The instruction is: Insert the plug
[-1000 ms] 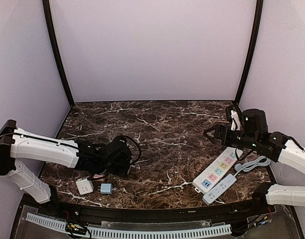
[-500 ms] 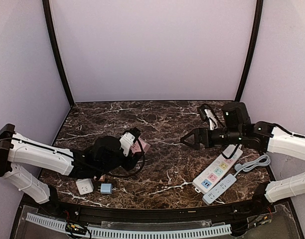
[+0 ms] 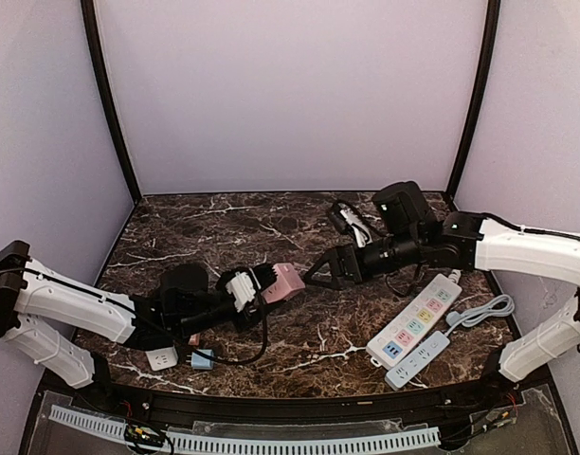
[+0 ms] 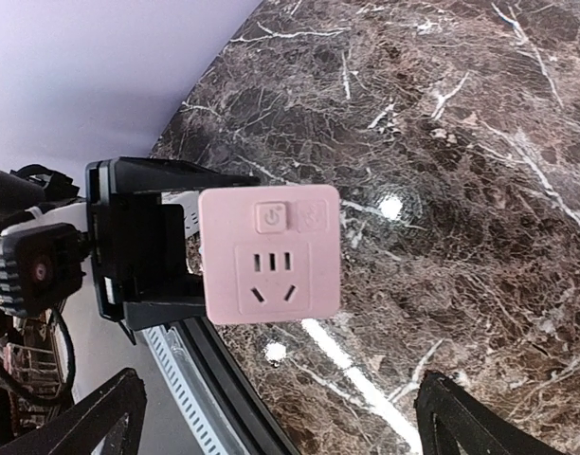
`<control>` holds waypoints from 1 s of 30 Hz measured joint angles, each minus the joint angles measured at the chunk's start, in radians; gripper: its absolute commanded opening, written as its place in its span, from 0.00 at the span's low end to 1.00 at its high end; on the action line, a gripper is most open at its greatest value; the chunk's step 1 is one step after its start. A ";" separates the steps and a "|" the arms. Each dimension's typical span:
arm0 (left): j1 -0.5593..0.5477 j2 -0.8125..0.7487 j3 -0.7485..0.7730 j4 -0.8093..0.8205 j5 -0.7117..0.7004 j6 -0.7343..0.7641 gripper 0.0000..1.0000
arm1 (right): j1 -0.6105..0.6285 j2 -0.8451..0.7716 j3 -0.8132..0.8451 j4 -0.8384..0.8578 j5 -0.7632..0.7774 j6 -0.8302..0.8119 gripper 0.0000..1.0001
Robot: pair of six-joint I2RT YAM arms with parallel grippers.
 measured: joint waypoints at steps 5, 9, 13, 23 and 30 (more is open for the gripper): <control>0.000 -0.038 -0.019 -0.001 0.053 0.024 0.01 | 0.061 0.069 0.102 -0.041 0.002 0.011 0.99; 0.000 -0.077 -0.019 -0.003 0.093 0.024 0.01 | 0.098 0.105 0.144 -0.053 0.016 0.019 0.99; 0.000 -0.094 -0.019 -0.005 0.134 0.023 0.01 | 0.116 0.141 0.166 -0.064 0.034 0.024 0.99; 0.000 -0.072 0.000 -0.012 0.169 0.024 0.01 | 0.149 0.213 0.214 -0.087 0.059 0.040 0.78; 0.000 -0.057 0.000 -0.015 0.169 0.033 0.01 | 0.156 0.256 0.245 -0.112 0.095 0.068 0.44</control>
